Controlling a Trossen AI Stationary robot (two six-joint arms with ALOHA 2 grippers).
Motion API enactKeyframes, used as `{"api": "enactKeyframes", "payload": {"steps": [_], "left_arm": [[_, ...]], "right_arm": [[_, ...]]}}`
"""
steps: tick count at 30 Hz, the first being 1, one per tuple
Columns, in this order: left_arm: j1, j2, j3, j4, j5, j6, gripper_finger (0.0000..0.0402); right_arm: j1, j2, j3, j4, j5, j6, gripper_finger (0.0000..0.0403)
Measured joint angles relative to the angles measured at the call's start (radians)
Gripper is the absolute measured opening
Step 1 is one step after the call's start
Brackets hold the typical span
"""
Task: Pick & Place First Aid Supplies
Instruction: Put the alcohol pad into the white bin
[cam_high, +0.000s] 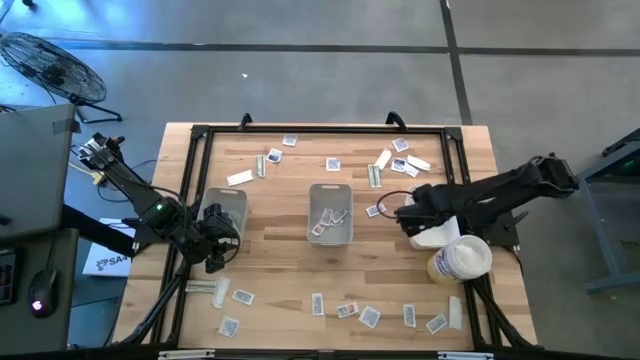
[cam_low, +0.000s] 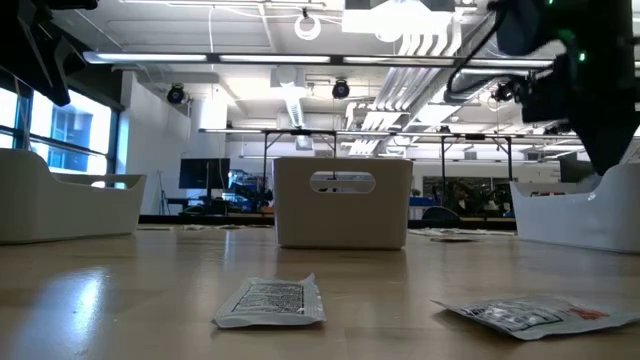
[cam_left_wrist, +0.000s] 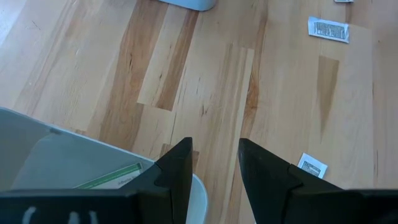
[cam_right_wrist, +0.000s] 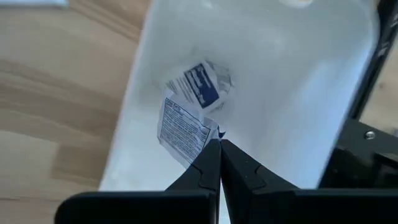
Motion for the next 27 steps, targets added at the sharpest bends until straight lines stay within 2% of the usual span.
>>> {"api": "enactKeyframes", "payload": {"steps": [7,14,20,24,27], "left_arm": [[0.000,0.000,0.000,0.000,0.000,0.000,0.0128],[0.000,0.000,0.000,0.000,0.000,0.000,0.0128],[0.000,0.000,0.000,0.000,0.000,0.000,0.0128],[0.000,0.000,0.000,0.000,0.000,0.000,0.0128],[0.000,0.000,0.000,0.000,0.000,0.000,0.0128]], "right_arm": [[-0.048,0.000,-0.081,0.061,0.017,-0.059,0.0007],[-0.050,0.000,-0.062,0.060,0.005,-0.085,0.0061],[-0.050,0.000,0.018,0.023,0.015,-0.094,0.0106],[-0.033,0.000,0.100,0.029,0.074,-0.122,0.0117],[0.004,0.003,0.149,0.103,0.112,-0.153,0.0118]]}}
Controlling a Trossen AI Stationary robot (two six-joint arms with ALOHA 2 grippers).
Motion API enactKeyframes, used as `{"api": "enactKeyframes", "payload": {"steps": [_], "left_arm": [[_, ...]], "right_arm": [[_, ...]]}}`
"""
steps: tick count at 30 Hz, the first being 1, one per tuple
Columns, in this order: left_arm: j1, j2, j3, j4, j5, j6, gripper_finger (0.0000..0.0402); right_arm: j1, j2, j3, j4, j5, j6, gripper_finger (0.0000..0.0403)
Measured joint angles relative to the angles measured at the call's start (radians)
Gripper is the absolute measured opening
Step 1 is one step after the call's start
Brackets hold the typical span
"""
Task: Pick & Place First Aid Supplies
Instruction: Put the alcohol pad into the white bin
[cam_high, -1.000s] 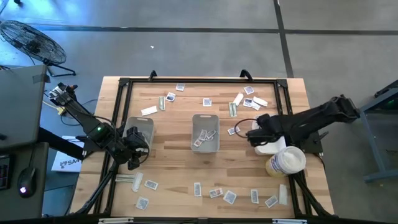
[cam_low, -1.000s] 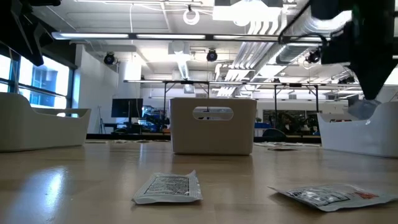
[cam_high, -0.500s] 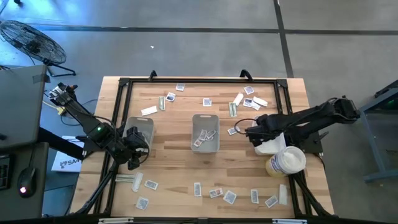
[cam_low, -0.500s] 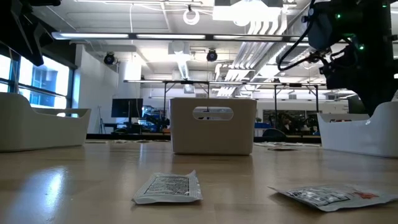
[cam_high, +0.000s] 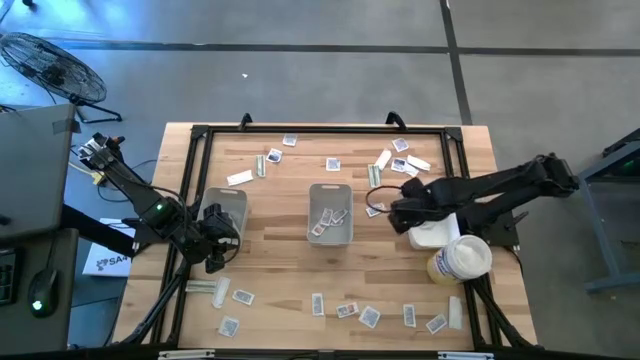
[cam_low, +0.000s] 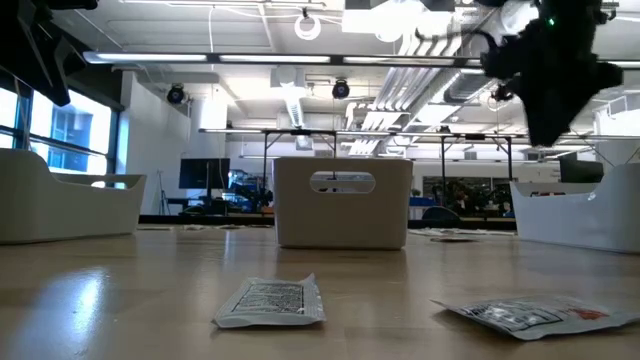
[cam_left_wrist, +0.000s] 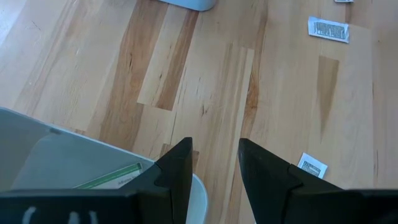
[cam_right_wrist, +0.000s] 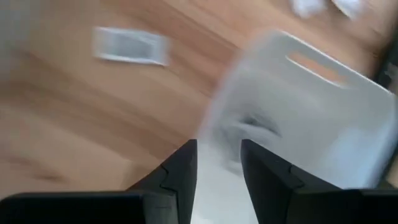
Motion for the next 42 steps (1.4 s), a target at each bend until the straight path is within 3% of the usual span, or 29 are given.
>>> {"api": "enactKeyframes", "payload": {"steps": [8,13,18,31,42], "left_arm": [[0.000,0.000,0.000,0.000,0.000,0.000,0.0128],[0.000,0.000,0.000,0.000,0.000,0.000,0.0128],[0.000,0.000,0.000,0.000,0.000,0.000,0.0128],[0.000,0.000,0.000,0.000,0.000,0.000,0.0128],[0.000,0.000,0.000,0.000,0.000,0.000,0.0128]], "right_arm": [[0.147,0.067,0.014,0.473,0.031,-0.185,0.0119],[0.225,0.193,0.013,0.740,-0.043,-0.299,0.0119],[0.311,0.312,0.012,0.887,-0.090,-0.442,0.0119],[0.518,0.477,0.012,1.081,-0.142,-0.631,0.0119],[0.519,0.576,0.012,1.076,-0.166,-0.668,0.0115]]}}
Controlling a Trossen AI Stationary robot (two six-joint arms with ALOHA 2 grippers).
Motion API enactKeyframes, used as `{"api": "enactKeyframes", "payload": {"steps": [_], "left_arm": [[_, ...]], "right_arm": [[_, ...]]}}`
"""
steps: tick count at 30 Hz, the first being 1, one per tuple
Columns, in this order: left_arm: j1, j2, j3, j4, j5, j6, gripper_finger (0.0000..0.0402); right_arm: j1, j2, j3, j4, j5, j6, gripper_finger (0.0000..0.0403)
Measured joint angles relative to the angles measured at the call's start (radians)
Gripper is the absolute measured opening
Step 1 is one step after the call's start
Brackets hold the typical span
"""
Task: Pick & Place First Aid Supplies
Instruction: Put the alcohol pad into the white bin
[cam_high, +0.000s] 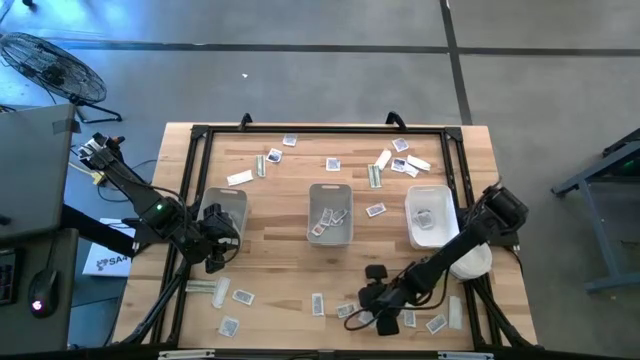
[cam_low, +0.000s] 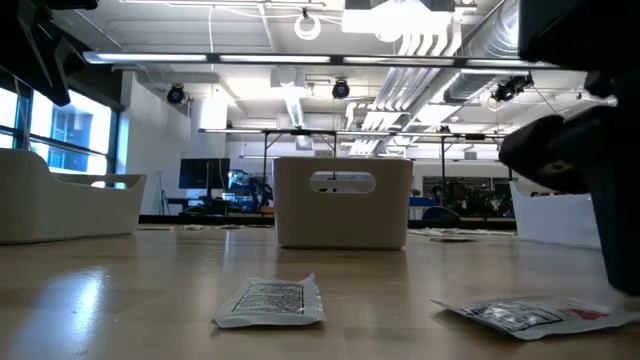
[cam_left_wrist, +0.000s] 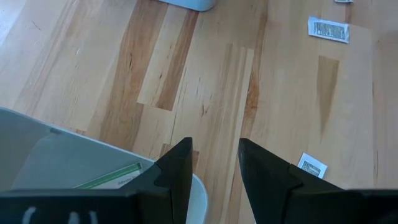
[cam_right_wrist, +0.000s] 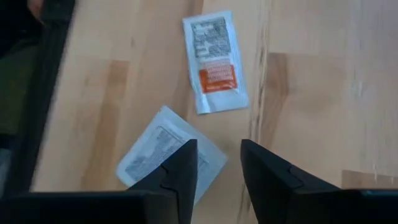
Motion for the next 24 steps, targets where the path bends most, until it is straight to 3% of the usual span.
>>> {"api": "enactKeyframes", "payload": {"steps": [15,20,24], "left_arm": [[0.000,0.000,0.000,0.000,0.000,0.000,0.0128],[0.000,0.000,0.000,0.000,0.000,0.000,0.0128],[0.000,0.000,0.000,0.000,0.000,0.000,0.0128]], "right_arm": [[0.016,0.038,0.003,-0.005,-0.004,-0.197,0.0048],[0.017,0.039,0.003,-0.007,-0.017,-0.218,0.0009],[0.018,0.039,0.003,-0.010,-0.003,-0.216,0.0005]]}}
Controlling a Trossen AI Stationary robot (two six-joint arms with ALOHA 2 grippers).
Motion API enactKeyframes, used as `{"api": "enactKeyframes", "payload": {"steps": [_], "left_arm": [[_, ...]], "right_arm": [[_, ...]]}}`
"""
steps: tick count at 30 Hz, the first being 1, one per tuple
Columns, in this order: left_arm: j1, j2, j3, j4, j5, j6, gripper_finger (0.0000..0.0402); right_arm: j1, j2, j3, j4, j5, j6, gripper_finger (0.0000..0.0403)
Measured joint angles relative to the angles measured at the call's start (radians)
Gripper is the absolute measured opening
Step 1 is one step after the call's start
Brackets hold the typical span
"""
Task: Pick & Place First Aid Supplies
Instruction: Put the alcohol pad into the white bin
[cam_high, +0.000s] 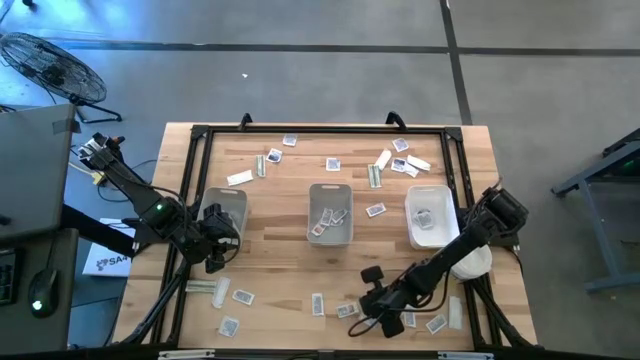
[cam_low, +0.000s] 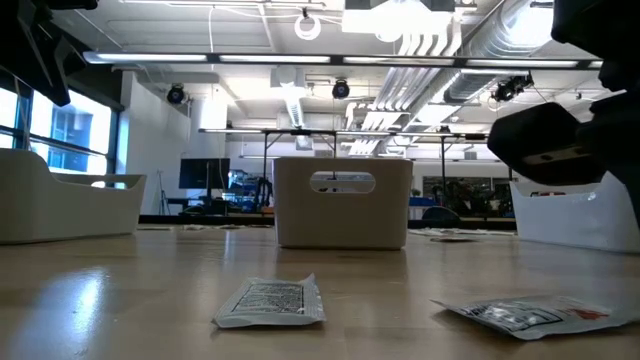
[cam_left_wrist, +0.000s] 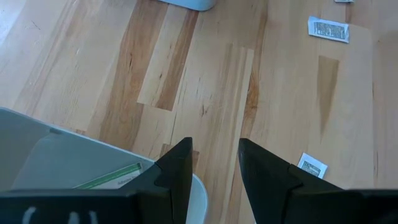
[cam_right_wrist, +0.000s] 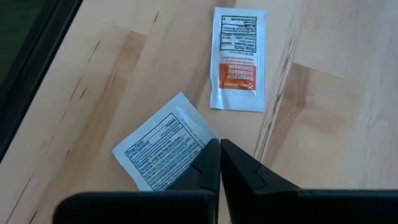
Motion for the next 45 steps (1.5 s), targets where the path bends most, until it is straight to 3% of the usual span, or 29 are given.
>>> {"api": "enactKeyframes", "payload": {"steps": [9,18,27,31,36,40,45], "left_arm": [[0.000,0.000,0.000,0.000,0.000,0.000,0.0128],[0.000,0.000,0.000,0.001,0.000,0.000,0.0128],[0.000,0.000,0.000,0.001,0.000,0.000,0.0128],[0.000,0.000,0.000,0.000,0.000,0.000,0.0128],[0.000,0.000,0.000,0.000,0.000,0.000,0.0128],[0.000,0.000,0.000,0.000,0.000,0.000,0.0128],[0.000,0.000,0.000,0.000,0.000,0.000,0.0128]], "right_arm": [[0.003,-0.090,-0.009,-0.089,0.056,0.002,0.0001],[-0.018,-0.242,-0.004,-0.278,0.217,0.034,0.0001],[-0.072,-0.435,-0.004,-0.587,0.464,0.217,0.0001],[-0.130,-0.516,-0.004,-0.787,0.526,0.347,0.0001],[-0.231,-0.578,-0.004,-1.092,0.512,0.536,0.0001],[-0.309,-0.586,-0.004,-1.309,0.437,0.609,0.0001],[-0.387,-0.586,-0.045,-1.359,0.334,0.574,0.0000]]}}
